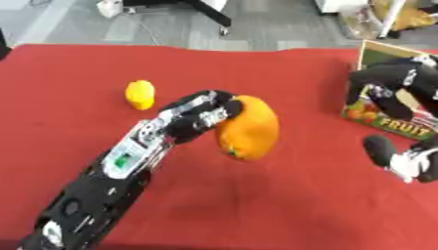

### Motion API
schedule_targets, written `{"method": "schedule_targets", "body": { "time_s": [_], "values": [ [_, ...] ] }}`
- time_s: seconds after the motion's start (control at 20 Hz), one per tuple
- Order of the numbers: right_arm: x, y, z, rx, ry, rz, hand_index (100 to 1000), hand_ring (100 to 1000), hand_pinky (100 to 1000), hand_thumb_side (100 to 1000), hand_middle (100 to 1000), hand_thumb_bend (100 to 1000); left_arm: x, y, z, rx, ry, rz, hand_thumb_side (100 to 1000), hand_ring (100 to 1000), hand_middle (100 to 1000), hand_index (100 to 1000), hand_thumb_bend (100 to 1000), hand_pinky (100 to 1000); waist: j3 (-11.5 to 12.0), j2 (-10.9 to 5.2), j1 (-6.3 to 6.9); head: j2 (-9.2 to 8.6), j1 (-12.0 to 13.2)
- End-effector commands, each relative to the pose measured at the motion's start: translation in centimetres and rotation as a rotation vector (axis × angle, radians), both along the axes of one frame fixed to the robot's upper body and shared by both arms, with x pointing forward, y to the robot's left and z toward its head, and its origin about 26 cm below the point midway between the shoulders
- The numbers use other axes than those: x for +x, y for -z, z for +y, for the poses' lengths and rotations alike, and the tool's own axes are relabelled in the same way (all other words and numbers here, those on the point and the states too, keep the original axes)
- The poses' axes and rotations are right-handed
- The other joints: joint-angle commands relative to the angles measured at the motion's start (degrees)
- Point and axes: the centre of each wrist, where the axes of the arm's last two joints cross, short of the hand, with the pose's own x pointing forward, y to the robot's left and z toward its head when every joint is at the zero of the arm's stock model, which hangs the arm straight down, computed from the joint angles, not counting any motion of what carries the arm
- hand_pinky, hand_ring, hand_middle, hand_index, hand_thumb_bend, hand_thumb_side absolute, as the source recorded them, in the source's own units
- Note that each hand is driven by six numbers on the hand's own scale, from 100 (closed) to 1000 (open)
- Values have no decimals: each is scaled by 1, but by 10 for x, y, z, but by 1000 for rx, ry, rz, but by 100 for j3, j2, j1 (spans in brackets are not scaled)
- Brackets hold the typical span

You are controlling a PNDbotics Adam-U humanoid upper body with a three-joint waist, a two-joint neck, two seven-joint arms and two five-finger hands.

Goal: Pick up the objects with one hand, pass them to the other hand, and then place them into the box on the other side of the table.

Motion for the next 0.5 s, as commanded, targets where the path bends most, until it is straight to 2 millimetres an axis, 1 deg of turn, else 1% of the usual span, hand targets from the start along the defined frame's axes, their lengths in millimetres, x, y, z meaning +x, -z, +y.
{"method": "schedule_targets", "body": {
  "time_s": [0.05,0.3,0.4,0.5],
  "values": [
    [-3,-11,0,-68,-24,-85,872,151,454,406,127,199,-4,-15,-3,-17,48,3,619,549,473,551,100,650,11,-72,-79,36,-20],
    [-3,-15,2,-123,-45,-182,851,171,446,379,141,262,-12,-22,-9,-25,91,45,622,561,474,552,100,652,17,-73,-76,47,-26],
    [-3,-19,3,-132,-46,-234,849,225,442,364,152,318,-14,-22,-10,-17,95,63,625,567,476,554,100,654,14,-72,-71,50,-26],
    [-2,-22,3,-141,-45,-292,846,260,439,355,161,356,-16,-22,-12,-8,94,79,627,568,477,555,100,655,11,-71,-65,57,-31]
  ]
}}
